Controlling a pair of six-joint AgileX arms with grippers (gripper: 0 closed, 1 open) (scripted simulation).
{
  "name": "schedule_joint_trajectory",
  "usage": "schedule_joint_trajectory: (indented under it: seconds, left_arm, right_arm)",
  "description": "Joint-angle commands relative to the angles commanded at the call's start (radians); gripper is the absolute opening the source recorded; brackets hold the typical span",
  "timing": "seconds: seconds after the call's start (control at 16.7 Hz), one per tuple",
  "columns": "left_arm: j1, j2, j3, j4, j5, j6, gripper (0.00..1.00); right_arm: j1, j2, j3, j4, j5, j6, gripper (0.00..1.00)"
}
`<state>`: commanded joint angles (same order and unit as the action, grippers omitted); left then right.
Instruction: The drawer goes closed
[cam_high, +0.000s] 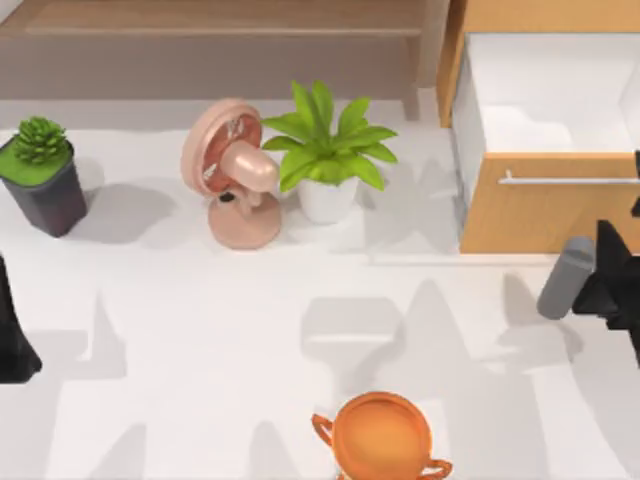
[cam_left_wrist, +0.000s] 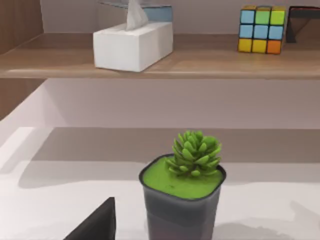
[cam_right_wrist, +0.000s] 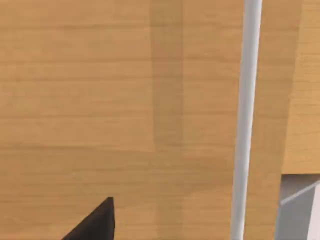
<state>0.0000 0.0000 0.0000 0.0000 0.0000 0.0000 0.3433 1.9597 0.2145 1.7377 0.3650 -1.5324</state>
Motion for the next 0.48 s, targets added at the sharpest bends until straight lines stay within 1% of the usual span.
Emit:
schedule_joint_trajectory:
  seconds: [0.12,0.48]
  left_arm:
    - [0.0,0.0,0.0,0.0,0.0,0.0,1.0]
    - [0.0,0.0,0.0,0.0,0.0,0.0,1.0]
  right_arm:
    - [0.003,0.018,0.001,0.019,0.014,-0.023,1.0]
    - [-0.005,0.022,0.018,0.006,0.006,-0.022,1.0]
